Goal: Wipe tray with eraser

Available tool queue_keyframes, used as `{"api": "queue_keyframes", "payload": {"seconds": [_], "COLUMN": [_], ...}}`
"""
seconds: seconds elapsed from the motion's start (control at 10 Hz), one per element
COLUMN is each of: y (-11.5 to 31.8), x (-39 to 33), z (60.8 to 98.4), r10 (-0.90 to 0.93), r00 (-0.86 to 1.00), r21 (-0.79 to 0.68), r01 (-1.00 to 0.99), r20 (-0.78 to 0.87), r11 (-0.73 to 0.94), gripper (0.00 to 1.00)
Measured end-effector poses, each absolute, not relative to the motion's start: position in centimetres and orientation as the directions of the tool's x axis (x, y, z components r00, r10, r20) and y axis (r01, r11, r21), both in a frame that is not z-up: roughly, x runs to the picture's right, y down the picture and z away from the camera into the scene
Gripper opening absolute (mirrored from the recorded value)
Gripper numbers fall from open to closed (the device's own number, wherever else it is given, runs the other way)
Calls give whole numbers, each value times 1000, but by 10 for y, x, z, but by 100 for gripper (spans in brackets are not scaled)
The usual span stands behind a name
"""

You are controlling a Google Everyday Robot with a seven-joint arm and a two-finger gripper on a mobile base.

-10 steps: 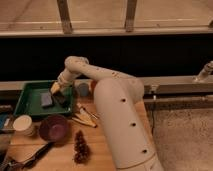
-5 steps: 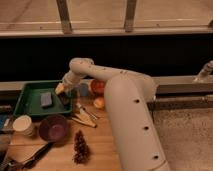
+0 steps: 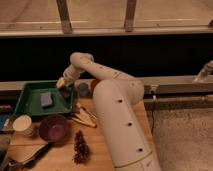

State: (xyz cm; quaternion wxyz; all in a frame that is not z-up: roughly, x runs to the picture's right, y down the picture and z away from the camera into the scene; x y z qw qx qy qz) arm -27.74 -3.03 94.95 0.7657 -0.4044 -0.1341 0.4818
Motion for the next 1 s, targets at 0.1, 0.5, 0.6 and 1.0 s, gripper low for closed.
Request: {"api": "queue_keyframes", "payload": {"seconds": [0.1,0.5,0.6,1.0], "y": [-31,-31,-31,-4], "x": [-284,-317,-319,-336], "z": [954,954,949,914], "r10": [843,821,815,787], "r00": [507,555,566,609], "r21": [-756,-794,-801,-836], "r01": [-620,-557,-542,-480], "r20": [-181,-137,-124,-101], "r11": [211,244,254,265], "gripper": [0,0,0,0]}}
